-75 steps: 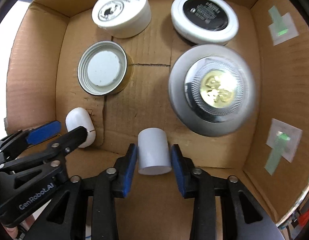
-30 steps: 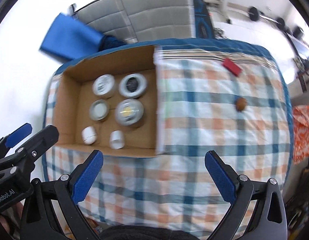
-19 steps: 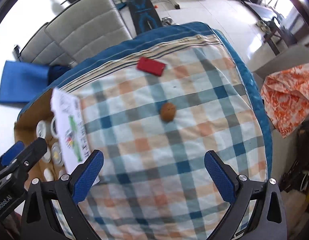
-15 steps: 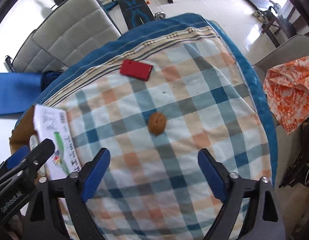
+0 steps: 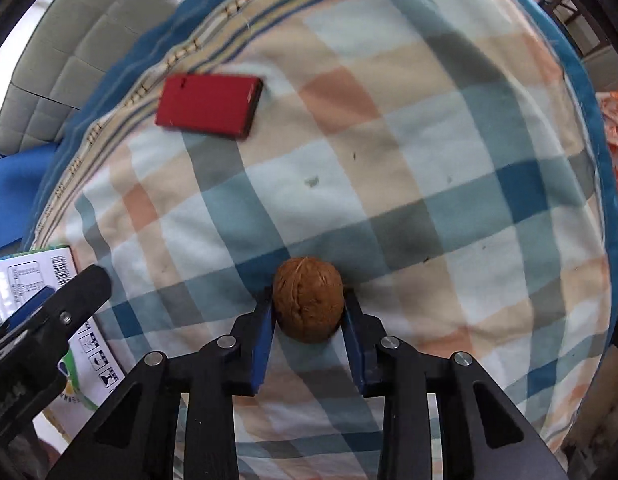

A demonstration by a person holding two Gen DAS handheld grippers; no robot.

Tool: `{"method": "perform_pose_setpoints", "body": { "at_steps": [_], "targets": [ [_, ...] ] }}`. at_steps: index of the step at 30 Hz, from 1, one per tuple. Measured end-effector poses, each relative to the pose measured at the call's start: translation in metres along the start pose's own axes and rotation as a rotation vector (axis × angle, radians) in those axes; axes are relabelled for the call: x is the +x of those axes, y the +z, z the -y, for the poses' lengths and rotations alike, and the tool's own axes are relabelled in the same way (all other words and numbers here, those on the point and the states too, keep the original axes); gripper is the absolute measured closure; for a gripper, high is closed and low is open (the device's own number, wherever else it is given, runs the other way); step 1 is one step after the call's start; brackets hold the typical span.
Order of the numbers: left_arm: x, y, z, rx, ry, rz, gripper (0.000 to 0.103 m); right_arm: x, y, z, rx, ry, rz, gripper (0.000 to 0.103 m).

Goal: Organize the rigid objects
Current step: 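Grasp the walnut with the right tool while the left tool grasps the red case, then carry the red case and walnut over the box and lower them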

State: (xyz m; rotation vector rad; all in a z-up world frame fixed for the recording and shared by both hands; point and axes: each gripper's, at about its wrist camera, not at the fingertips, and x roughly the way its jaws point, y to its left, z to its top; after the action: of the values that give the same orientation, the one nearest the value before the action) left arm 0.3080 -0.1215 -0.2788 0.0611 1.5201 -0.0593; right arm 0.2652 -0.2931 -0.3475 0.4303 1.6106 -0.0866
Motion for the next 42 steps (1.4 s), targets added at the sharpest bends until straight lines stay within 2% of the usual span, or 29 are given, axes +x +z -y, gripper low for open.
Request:
{"method": "perform_pose_setpoints", "body": {
  "at_steps": [5, 8, 12, 16, 18, 20, 24, 31, 36, 42],
  "targets": [
    [0.0, 0.029, 0.034, 0.103, -0.043, 0.024, 0.007, -0.02, 0.026, 0.027, -0.022, -0.036, 0.024, 0.069],
    [0.013, 0.049, 0.065, 0.198, -0.057, -0.018, 0.007, -0.027, 0.041, 0.045, -0.012, -0.075, 0.043, 0.069],
    [0.041, 0.068, 0.094, 0.287, -0.031, -0.085, 0.007, -0.026, 0.053, 0.061, 0.011, -0.092, 0.035, 0.069],
    [0.066, 0.077, 0.105, 0.323, -0.01, -0.124, 0.008, -0.021, 0.061, 0.072, 0.018, -0.093, 0.019, 0.069],
    [0.064, 0.076, 0.105, 0.317, -0.018, -0.091, 0.017, -0.019, 0.058, 0.077, 0.015, -0.089, 0.012, 0.069],
    [0.06, 0.075, 0.106, 0.312, -0.018, -0.064, 0.034, -0.018, 0.057, 0.077, 0.007, -0.087, 0.01, 0.069],
    [0.053, 0.068, 0.109, 0.316, -0.016, -0.057, 0.034, -0.013, 0.052, 0.071, -0.011, -0.091, 0.005, 0.069],
    [0.018, 0.032, 0.093, 0.25, -0.041, 0.009, 0.034, -0.026, 0.035, 0.052, -0.05, -0.074, 0.02, 0.069],
    [-0.029, -0.003, 0.058, 0.156, -0.095, 0.078, 0.034, -0.049, 0.015, 0.031, -0.097, -0.046, 0.046, 0.069],
    [-0.093, -0.045, -0.007, 0.067, -0.141, 0.179, 0.034, -0.083, -0.027, -0.022, -0.182, 0.017, 0.082, 0.069]
  ]
}}
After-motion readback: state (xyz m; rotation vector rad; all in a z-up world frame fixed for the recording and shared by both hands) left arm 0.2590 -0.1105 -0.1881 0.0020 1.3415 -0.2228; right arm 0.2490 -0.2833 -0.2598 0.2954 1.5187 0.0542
